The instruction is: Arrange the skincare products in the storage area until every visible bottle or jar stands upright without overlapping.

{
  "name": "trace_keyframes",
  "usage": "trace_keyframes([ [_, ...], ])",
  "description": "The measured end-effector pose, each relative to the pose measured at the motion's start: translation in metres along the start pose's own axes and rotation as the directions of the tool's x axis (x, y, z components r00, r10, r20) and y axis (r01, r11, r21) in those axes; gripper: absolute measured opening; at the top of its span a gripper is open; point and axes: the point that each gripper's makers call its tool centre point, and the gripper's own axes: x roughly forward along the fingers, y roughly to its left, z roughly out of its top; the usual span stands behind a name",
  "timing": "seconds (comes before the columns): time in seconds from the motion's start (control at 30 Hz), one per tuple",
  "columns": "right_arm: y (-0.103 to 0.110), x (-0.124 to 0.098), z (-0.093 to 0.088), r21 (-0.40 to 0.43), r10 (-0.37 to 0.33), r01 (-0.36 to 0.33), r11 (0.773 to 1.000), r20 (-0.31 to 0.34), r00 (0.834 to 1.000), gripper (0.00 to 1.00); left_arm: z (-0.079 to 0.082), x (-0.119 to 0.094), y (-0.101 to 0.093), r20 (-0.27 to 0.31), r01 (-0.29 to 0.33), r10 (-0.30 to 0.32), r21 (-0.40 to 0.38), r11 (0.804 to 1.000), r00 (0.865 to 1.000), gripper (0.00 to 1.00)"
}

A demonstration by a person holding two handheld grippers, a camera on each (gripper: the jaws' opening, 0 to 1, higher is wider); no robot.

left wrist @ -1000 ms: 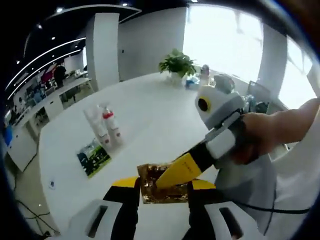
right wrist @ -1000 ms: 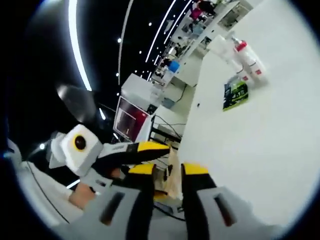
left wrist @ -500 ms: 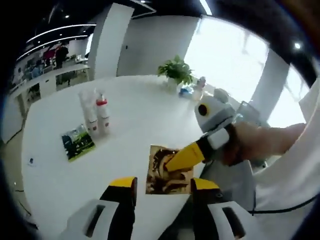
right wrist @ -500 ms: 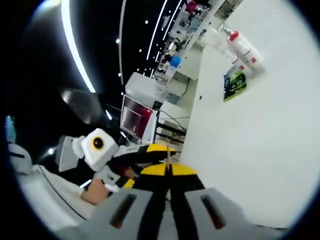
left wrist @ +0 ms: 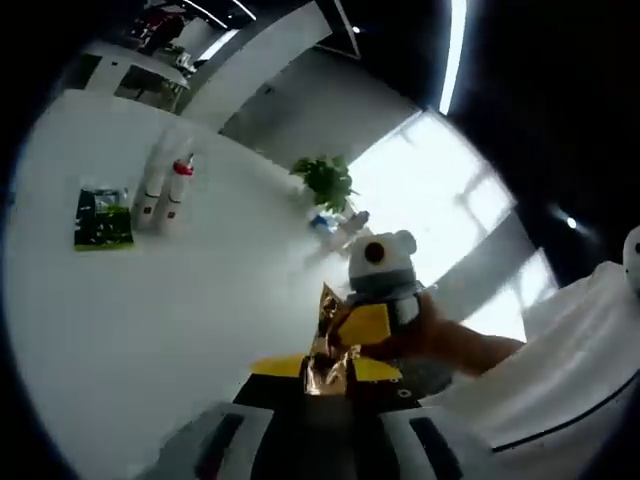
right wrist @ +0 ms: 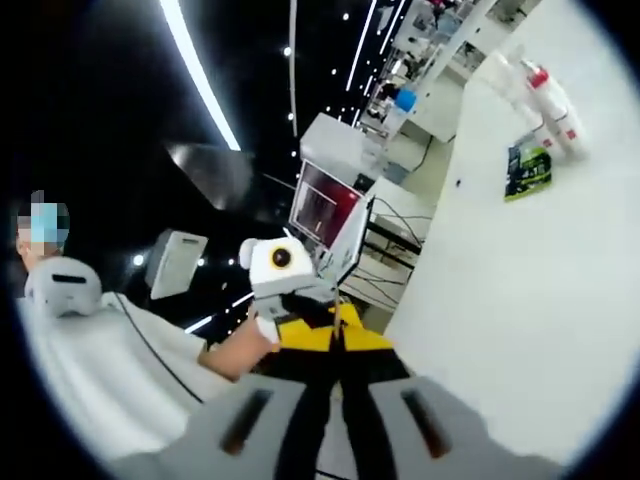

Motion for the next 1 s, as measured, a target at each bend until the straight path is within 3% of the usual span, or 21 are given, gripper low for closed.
trace_keyframes([
  [0.13, -0.001, 0.001, 0.000, 0.026, 0.007, -0.008, 1.000, 0.009, 1.000, 0.03, 0.001, -0.003, 0.000, 0.043, 0.021, -0.018, -0.071, 0.997, 0.999, 0.05],
  [0.2, 0.000, 0.002, -0.003, 0.026, 0.007, -0.008, 1.000, 0.005, 1.000, 0.03, 0.000, -0.004, -0.007, 0.060, 0.081, -0.074, -0.122, 0.989, 0.995, 0.02],
  [0.37, 0.001, 0.006, -0.005, 0.023, 0.017, -0.017, 1.000, -0.001, 1.000, 0.03, -0.004, -0.009, -0.005, 0.091, 0.060, -0.053, -0.083, 0.995, 0.994, 0.01],
  [0.5, 0.004, 0.008, 0.001, 0.029, 0.030, -0.031, 0.999, 0.036, 0.999, 0.09, 0.003, -0.012, -0.006, 0.133, 0.078, -0.062, -0.117, 0.990, 0.989, 0.00],
  [0.57, 0.003, 0.009, 0.011, -0.005, 0.021, -0.021, 1.000, 0.092, 0.996, 0.14, 0.015, -0.016, -0.009, 0.194, 0.100, -0.075, -0.125, 0.987, 0.978, 0.00],
  [0.63, 0.006, 0.010, 0.012, 0.007, 0.029, -0.030, 1.000, 0.099, 0.995, 0.17, 0.025, -0.019, -0.007, 0.234, 0.094, -0.060, -0.136, 0.986, 0.970, 0.00],
  [0.83, 0.012, 0.013, 0.016, 0.027, 0.067, -0.071, 0.997, 0.136, 0.988, 0.17, 0.039, -0.022, -0.006, 0.301, 0.129, -0.068, -0.190, 0.973, 0.951, 0.00],
  [0.97, 0.013, 0.013, 0.018, 0.008, 0.066, -0.068, 0.998, 0.162, 0.985, 0.11, 0.040, -0.020, -0.001, 0.330, 0.137, -0.054, -0.234, 0.963, 0.942, 0.00],
  [1.0, 0.013, 0.012, 0.019, -0.012, 0.065, -0.064, 0.998, 0.166, 0.984, 0.04, 0.039, -0.019, -0.001, 0.331, 0.138, -0.053, -0.238, 0.961, 0.942, 0.00],
])
